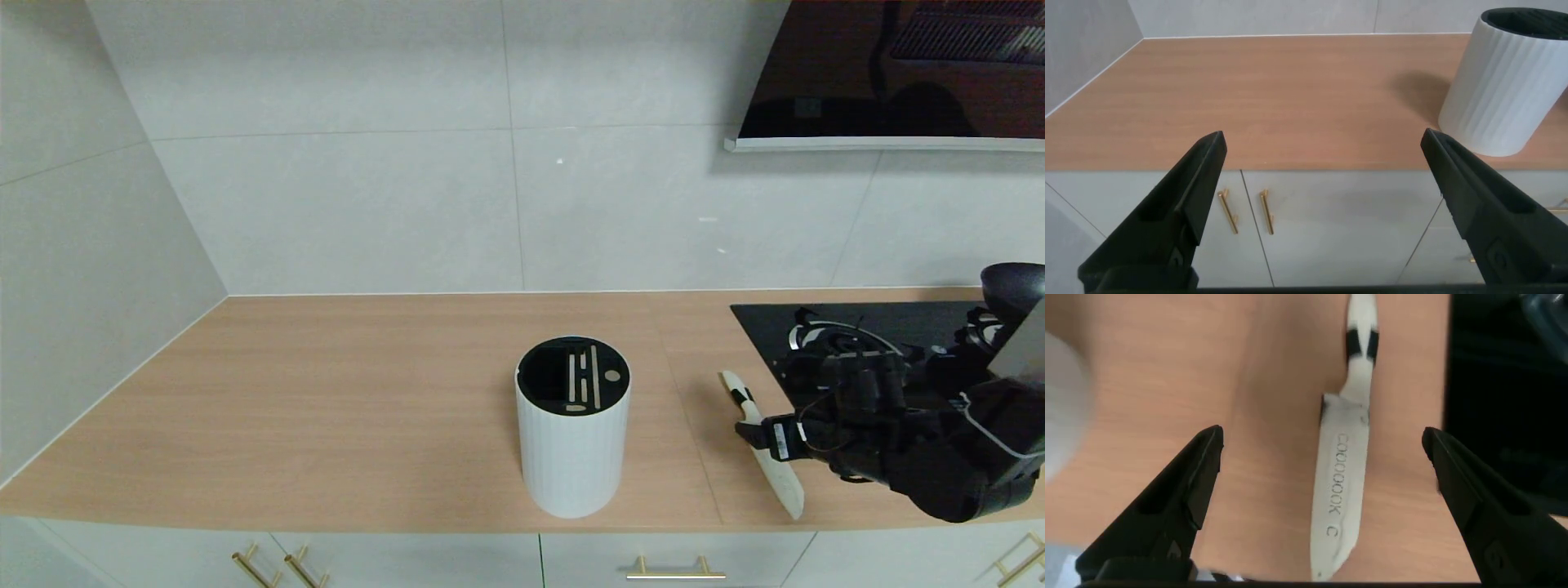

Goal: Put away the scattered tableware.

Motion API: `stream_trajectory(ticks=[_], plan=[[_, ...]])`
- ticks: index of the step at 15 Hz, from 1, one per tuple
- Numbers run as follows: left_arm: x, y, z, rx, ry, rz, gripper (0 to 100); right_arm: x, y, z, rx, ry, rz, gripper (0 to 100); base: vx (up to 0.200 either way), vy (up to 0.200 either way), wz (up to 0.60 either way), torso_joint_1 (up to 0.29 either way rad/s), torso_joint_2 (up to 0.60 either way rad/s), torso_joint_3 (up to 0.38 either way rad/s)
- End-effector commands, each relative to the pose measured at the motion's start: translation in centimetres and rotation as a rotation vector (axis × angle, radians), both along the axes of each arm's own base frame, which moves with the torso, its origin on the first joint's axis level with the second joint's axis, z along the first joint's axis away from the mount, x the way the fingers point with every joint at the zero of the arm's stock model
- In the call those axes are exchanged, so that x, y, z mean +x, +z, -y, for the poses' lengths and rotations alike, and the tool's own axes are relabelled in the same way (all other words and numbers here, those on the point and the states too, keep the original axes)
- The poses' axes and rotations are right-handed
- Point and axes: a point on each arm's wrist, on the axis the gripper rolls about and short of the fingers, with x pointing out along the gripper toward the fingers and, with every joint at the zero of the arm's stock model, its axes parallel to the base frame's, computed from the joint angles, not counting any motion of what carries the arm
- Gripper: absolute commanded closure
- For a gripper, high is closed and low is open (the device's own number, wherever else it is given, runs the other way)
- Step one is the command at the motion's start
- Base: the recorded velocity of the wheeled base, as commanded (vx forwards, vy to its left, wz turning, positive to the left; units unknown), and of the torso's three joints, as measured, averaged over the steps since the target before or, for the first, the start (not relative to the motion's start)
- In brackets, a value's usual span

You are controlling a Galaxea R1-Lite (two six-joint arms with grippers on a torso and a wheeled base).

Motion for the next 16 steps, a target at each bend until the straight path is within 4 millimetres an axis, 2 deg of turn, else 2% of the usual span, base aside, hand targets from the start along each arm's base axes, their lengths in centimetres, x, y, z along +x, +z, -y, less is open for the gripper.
stream_trajectory(ticks=[1,7,13,16], plan=[[0.0,0.0,0.0,0.000,-0.001,0.000,0,1.1,-2.8,0.4,0.009,-0.033,-0.052,0,0.000,0.000,0.00,0.000,0.00,0.000],[0.0,0.0,0.0,0.000,0.001,0.000,0,2.5,-4.9,0.2,0.031,-0.049,-0.063,0,0.000,0.000,0.00,0.000,0.00,0.000],[0.0,0.0,0.0,0.000,-0.001,0.000,0,3.3,-5.9,0.1,0.035,-0.052,-0.045,0,0.000,0.000,0.00,0.000,0.00,0.000],[0.0,0.0,0.0,0.000,0.001,0.000,0,4.1,-6.6,0.7,0.028,-0.082,-0.043,0,0.000,0.000,0.00,0.000,0.00,0.000]])
